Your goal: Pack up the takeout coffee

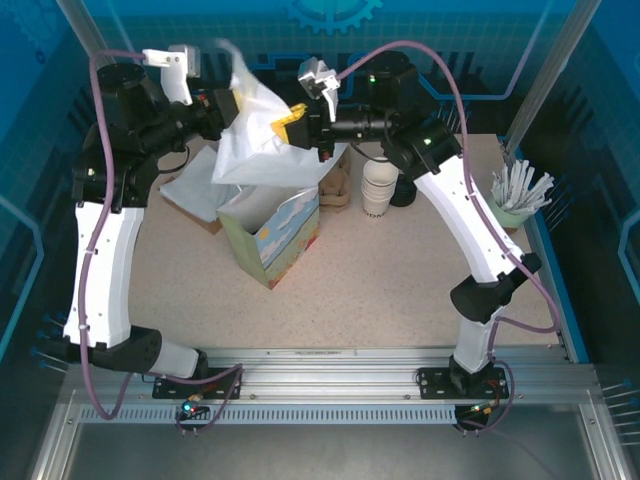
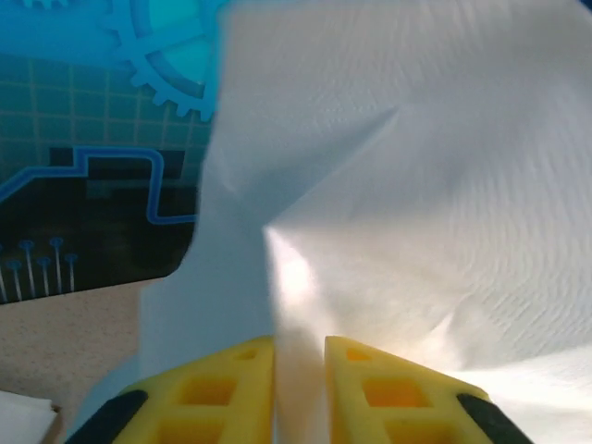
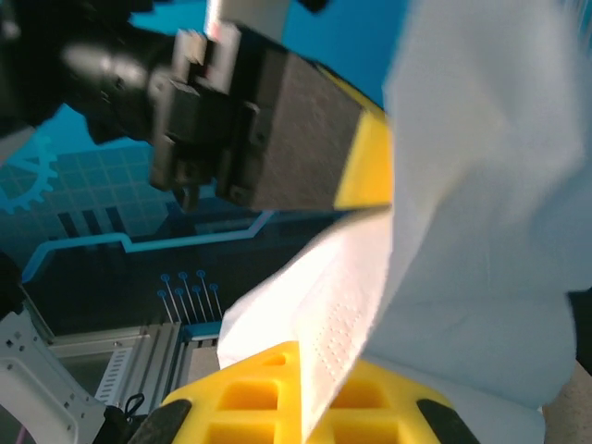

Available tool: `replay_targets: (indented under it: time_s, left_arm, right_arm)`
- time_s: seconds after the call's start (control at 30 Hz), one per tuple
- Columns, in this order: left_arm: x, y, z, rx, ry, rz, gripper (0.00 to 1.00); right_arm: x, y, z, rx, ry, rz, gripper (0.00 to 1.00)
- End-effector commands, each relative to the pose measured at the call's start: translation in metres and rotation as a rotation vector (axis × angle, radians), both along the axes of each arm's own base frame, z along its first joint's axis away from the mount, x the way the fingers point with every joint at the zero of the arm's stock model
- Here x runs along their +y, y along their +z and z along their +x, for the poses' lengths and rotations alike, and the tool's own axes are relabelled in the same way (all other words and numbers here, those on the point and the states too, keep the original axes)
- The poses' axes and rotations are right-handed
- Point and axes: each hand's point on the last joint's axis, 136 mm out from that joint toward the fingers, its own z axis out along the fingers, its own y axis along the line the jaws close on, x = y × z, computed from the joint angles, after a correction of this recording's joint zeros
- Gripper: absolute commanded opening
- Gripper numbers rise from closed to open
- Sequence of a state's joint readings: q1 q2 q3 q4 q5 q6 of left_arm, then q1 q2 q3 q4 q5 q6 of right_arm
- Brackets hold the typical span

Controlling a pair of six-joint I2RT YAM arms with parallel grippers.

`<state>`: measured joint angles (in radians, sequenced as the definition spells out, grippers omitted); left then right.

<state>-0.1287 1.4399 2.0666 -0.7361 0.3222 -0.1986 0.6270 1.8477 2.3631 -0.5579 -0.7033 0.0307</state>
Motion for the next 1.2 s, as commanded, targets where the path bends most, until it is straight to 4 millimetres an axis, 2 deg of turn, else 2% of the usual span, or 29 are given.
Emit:
replay_targets:
  time_s: [0.0,0.07,0.2,0.33,0.47,0.57,0.67,0.77,0.93,1.07,1.17]
  left_arm:
    - [-0.005,0.019,-0.010,-0.063,-0.045,0.009,0.38]
    - [-0.003,0.020,-0.016,-0.076,-0.044,0.030,0.53]
    - [0.003,0.016,-0.031,-0.103,-0.027,0.062,0.66]
    - [0.003,-0.001,-0.054,-0.120,-0.049,0.082,0.72]
    - [0.006,-0.037,-0.073,-0.116,-0.060,0.147,0.77]
    - [0.012,-0.065,-0.078,-0.083,-0.048,0.231,0.77]
    - [0.026,-0.082,-0.073,-0.059,0.015,0.326,0.77]
    - [0.032,-0.087,-0.058,-0.042,0.048,0.369,0.72]
    - [0.022,-0.087,-0.032,-0.009,0.015,0.328,0.54]
    - [0.012,-0.074,-0.027,-0.041,-0.025,0.272,0.45]
    - [0.006,-0.066,-0.026,-0.067,-0.045,0.235,0.33]
  right_arm:
    - [-0.023,0.033,-0.004,-0.023,-0.066,0.063,0.00]
    - [-0.031,0.038,0.003,-0.002,-0.112,0.079,0.00]
    - [-0.040,0.041,0.009,0.011,-0.158,0.084,0.00]
    - [-0.044,0.042,0.012,0.009,-0.170,0.084,0.00]
    - [-0.046,0.042,0.013,0.009,-0.174,0.085,0.00]
    - [-0.047,0.042,0.015,0.009,-0.178,0.086,0.00]
    - [-0.047,0.042,0.015,0.011,-0.173,0.086,0.00]
    - [-0.046,0.042,0.015,0.016,-0.164,0.088,0.00]
    - [-0.045,0.041,0.015,0.025,-0.157,0.088,0.00]
    - [-0.045,0.038,0.016,0.031,-0.158,0.082,0.00]
    - [-0.044,0.035,0.016,0.038,-0.156,0.076,0.00]
